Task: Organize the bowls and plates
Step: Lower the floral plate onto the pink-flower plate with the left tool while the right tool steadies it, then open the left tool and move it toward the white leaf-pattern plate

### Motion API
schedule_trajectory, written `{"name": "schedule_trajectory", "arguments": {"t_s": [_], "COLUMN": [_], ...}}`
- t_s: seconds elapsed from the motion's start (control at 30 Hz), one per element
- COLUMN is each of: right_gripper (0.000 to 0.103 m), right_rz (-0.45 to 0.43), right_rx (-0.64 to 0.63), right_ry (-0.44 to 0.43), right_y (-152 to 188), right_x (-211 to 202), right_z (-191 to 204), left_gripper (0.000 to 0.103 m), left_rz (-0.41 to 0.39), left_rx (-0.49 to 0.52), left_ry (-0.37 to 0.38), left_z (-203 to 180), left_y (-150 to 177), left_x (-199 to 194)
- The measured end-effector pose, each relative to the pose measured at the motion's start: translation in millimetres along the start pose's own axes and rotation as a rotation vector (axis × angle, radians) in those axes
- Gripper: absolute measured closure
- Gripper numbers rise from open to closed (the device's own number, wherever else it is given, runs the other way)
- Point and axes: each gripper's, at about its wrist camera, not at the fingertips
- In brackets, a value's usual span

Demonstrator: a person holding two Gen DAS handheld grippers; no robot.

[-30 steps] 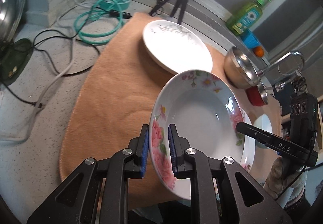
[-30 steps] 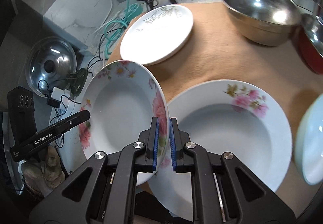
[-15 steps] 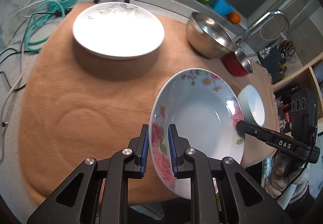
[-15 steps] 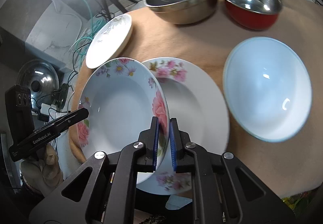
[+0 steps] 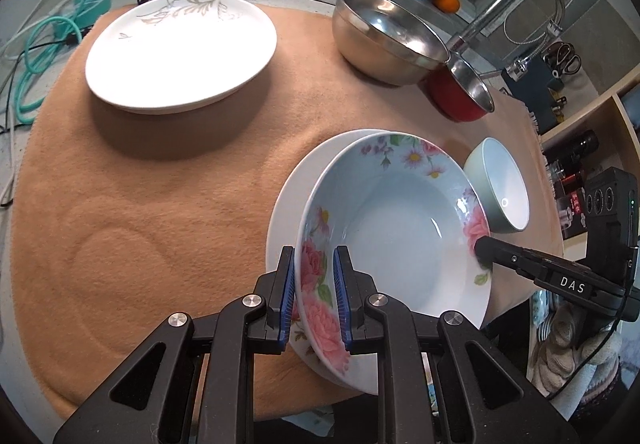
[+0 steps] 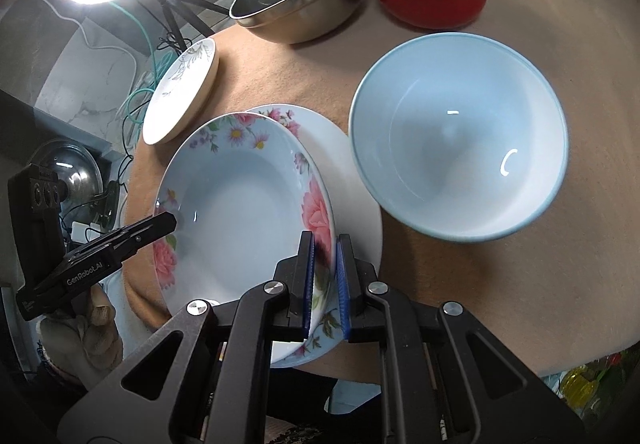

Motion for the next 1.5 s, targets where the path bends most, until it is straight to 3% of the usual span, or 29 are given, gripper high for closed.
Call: {"name": "schedule_trajectory", "arguments": {"t_s": [0.6,1.03,1.5], "right_gripper": [0.093,0.092,0.092], "right_rz": [0.009,0.016,0.019], "right_rx": [-0.001,-0.010,-0.037], "right_ry": [0.015,0.037,0.069], "right_y": [-3.7,-3.5,-2.7], "right_x": [5.4,7.4,9.6], "right_z": [-1.9,2.3,7.7], "left_gripper": [0.086,0.086,0.086], "left_rz": [0.016,0.031,0.024], "left_rx": [0.046,0.140,0.142], "left_ry": [-0.058,-0.160,-0.160], "left_z": [-9.4,-22.2,-20.2], "left_y": [-5.1,-12.2,-13.3], "left_x": [11.3,16.7,17.5]}}
Point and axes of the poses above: each gripper's, at about its wrist camera, not at the fingertips, and x roughly the way its jaws point, z to its left, y to its underside, and after that the axes turned 9 degrees about x, right-handed
